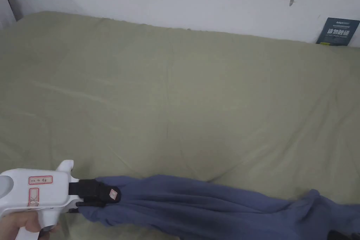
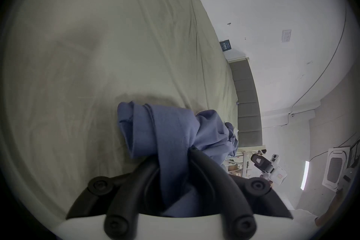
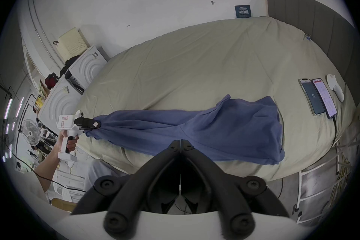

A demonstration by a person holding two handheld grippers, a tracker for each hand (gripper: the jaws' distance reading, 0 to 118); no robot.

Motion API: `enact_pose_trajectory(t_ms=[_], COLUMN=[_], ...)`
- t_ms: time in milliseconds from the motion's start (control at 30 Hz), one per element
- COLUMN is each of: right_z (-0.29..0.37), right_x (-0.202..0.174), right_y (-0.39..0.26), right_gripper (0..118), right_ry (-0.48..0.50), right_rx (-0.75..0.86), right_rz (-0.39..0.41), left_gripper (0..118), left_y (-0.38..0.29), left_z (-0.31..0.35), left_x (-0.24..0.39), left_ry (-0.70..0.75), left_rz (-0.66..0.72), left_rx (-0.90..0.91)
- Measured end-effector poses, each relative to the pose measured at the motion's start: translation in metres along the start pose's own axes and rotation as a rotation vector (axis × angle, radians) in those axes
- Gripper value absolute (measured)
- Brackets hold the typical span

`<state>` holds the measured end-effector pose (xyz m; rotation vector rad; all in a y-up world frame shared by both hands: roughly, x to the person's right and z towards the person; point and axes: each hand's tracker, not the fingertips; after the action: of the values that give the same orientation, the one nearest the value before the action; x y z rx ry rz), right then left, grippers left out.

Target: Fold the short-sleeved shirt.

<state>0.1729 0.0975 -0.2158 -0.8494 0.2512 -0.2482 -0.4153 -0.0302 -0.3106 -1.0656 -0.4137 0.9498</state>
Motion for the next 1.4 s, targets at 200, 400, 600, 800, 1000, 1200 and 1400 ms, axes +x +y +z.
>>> enact_pose_trajectory(t_ms=[200, 400, 600, 800, 1000, 1200, 1400], right_z=[0.008, 0.011, 0.013, 0.010, 0.007, 0.005, 0.009], right_x=[-0.001, 0.004, 0.007, 0.013, 0.018, 0.019, 0.021], right_y=[0.002, 0.000, -0.007, -0.022, -0.040, -0.050, -0.049], right_gripper=[0, 0, 0, 0, 0, 0, 0], right_ry=[0.012, 0.020, 0.036, 0.015, 0.044, 0.057, 0.046], right_rx=[0.049, 0.070, 0.065, 0.053, 0.027, 0.008, 0.006], right_rz=[0.001, -0.010, -0.008, 0.017, -0.020, -0.039, -0.046], left_gripper=[7, 7, 7, 7, 7, 30, 118], left_y=[0.003, 0.019, -0.010, -0.023, -0.057, -0.074, -0.066], left_z=[0.045, 0.124, 0.109, 0.044, -0.052, -0.136, -0.120], left_x=[0.006, 0.002, 0.074, 0.144, 0.193, 0.173, 0.163], left_ry=[0.051, 0.239, 0.449, 0.448, 0.546, 0.688, 0.558], left_rz=[0.055, -0.012, -0.146, -0.354, -0.545, -0.595, -0.542], left_rx=[0.108, 0.204, 0.145, 0.069, -0.028, -0.124, -0.128])
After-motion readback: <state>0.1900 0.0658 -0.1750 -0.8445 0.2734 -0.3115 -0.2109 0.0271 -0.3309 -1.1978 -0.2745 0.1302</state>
